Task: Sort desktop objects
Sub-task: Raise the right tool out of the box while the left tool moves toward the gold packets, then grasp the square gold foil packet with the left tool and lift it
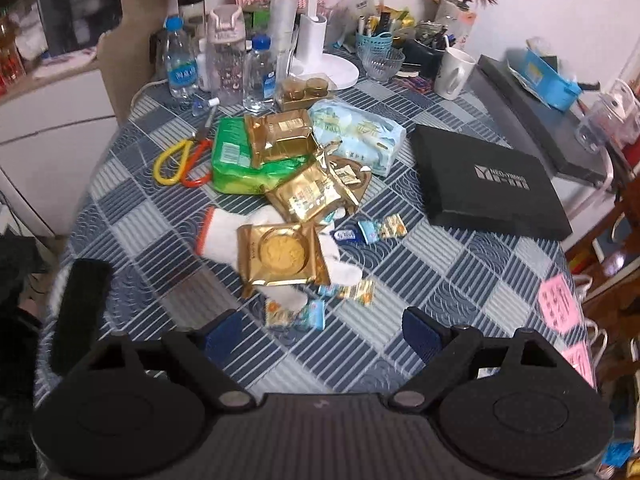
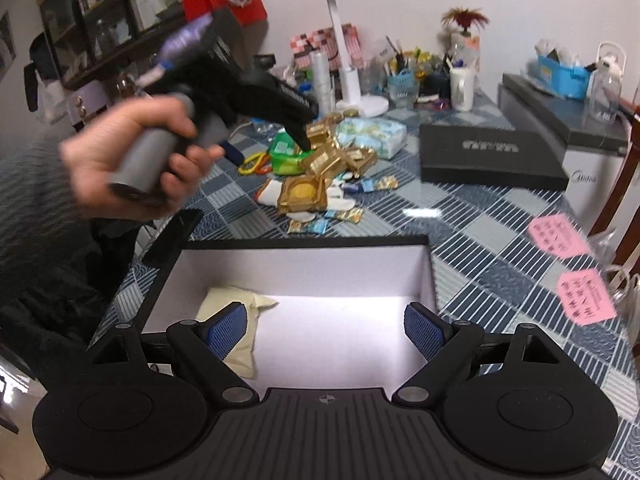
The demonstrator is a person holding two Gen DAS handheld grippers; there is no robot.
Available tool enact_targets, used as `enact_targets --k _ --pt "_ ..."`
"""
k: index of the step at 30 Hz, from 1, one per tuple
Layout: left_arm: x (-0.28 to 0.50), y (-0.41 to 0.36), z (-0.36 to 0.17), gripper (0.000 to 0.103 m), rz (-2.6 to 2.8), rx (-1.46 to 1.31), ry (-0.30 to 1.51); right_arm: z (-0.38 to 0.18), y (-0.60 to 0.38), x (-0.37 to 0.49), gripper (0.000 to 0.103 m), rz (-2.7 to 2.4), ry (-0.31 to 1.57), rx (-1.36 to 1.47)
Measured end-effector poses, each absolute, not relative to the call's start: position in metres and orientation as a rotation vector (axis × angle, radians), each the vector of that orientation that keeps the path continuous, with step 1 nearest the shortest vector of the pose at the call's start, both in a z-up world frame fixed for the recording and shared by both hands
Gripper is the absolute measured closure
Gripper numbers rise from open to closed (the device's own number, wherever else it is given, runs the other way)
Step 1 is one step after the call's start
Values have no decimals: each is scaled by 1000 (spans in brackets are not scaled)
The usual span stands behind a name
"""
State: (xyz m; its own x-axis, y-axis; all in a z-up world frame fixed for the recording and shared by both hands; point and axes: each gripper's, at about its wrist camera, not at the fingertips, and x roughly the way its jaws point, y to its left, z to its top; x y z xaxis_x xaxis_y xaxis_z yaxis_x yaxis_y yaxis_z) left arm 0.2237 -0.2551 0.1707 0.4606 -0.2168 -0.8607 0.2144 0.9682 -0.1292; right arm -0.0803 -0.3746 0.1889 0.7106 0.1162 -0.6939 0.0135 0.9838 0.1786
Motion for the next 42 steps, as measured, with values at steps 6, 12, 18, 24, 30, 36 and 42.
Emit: enact_targets --k 6,12,18,24,30,36,42 --pt "265 -264 137 0 -224 -23 1084 200 -385 -88 16 53 753 170" --pt "287 -266 107 0 -197 -44 1119 203 -385 -87 16 46 735 146" --pt "310 -269 77 0 -169 -66 1153 199 -387 -81 16 51 748 170" --pt "328 -272 51 0 -133 -34 1175 192 -390 -74 16 49 765 193" --pt "338 -273 41 0 -111 4 1165 188 -393 -65 16 50 780 206" --pt "339 -277 32 0 -121 77 1159 187 -391 -61 16 63 787 205" --pt "336 -283 24 5 -132 161 1145 185 -389 -59 16 69 798 208"
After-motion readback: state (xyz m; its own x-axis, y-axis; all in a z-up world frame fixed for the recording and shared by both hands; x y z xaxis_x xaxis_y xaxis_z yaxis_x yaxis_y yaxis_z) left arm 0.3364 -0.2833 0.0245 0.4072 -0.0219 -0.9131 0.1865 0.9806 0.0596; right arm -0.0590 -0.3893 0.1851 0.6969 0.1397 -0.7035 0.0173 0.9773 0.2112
